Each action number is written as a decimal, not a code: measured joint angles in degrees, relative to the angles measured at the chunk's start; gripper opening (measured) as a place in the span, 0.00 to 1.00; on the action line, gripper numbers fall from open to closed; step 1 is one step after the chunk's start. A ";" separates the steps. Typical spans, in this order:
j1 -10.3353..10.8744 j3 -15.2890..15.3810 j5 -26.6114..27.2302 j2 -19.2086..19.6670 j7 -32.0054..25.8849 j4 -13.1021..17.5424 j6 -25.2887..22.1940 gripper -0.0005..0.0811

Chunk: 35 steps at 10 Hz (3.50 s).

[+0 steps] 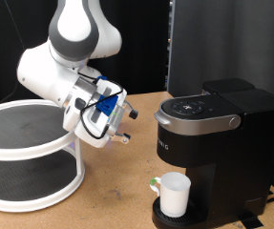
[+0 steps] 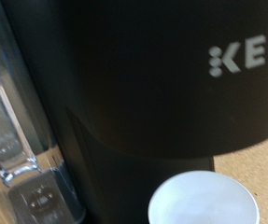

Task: Make a cup of coffee with the keurig machine

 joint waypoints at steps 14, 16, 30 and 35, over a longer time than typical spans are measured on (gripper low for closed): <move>-2.99 3.57 -27.02 -11.51 14.29 3.89 -13.36 0.99; -2.79 5.36 -27.34 -11.93 16.94 5.39 -13.44 0.99; -2.96 16.76 -57.18 -14.22 19.84 11.14 -8.79 0.99; -2.95 19.48 -57.15 -12.06 26.47 20.45 -11.70 0.99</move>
